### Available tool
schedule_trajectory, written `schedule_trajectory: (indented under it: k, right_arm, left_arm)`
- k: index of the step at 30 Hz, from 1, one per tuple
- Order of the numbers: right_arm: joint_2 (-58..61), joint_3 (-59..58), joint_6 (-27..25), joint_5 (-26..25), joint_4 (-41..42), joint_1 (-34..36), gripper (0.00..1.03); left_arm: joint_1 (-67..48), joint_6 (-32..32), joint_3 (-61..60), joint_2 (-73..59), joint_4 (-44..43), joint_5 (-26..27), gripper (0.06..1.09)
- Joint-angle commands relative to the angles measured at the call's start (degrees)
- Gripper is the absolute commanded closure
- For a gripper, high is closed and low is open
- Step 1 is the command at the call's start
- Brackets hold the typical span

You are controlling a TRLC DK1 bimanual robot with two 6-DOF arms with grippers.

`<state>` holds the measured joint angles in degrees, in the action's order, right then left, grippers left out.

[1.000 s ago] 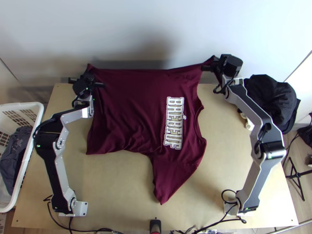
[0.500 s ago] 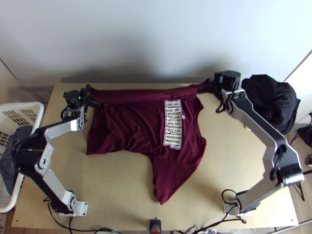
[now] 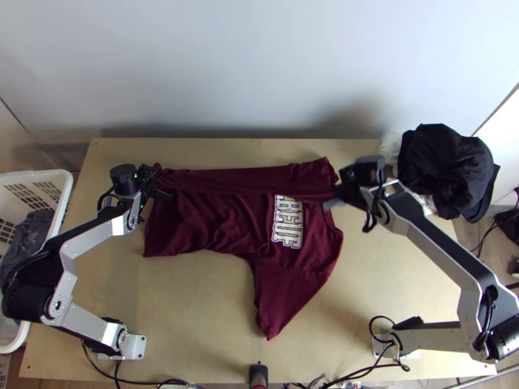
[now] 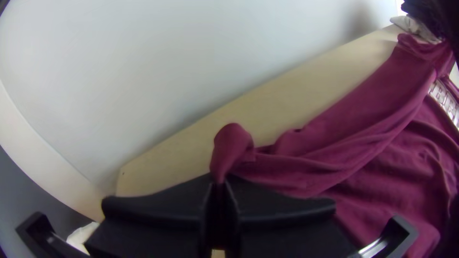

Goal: Fold the t-shirt

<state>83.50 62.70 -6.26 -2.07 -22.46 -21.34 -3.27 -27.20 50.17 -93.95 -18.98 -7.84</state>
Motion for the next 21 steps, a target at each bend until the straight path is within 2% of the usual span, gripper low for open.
schedule_trajectory:
  k: [1,2,6,12,15,18,21]
  right_arm:
    - [-3.3,-5.8,2.5,2.2,-0.9,-2.3,0.25]
    - [-3.3,-5.9,2.4,2.2,-0.5,-2.1,0.18]
    - [-3.7,-5.2,1.5,2.5,-0.5,-1.2,0.04]
    - [-9.2,-2.4,2.7,2.6,-5.2,-3.8,0.04]
    - [-12.8,-2.3,6.8,2.6,-9.4,-5.8,0.04]
    - [-16.0,-4.1,10.2,3.3,-13.8,-7.2,0.05]
    - [-18.6,-7.2,14.3,3.7,-14.5,-6.4,0.05]
  left_arm:
    - [0.7,1.6,-1.0,3.3,6.8,0.5,0.1]
    - [1.0,1.9,-1.0,3.9,7.8,0.5,0.1]
    - [1.6,2.7,-1.5,6.2,11.0,0.5,0.1]
    - [3.5,4.3,-2.7,15.0,19.6,0.4,0.1]
    - [4.5,3.5,-5.9,23.6,23.1,0.5,0.1]
    - [4.7,2.5,-9.9,33.0,29.0,2.7,0.1]
    - [4.7,2.4,-13.3,40.4,35.5,5.6,0.1]
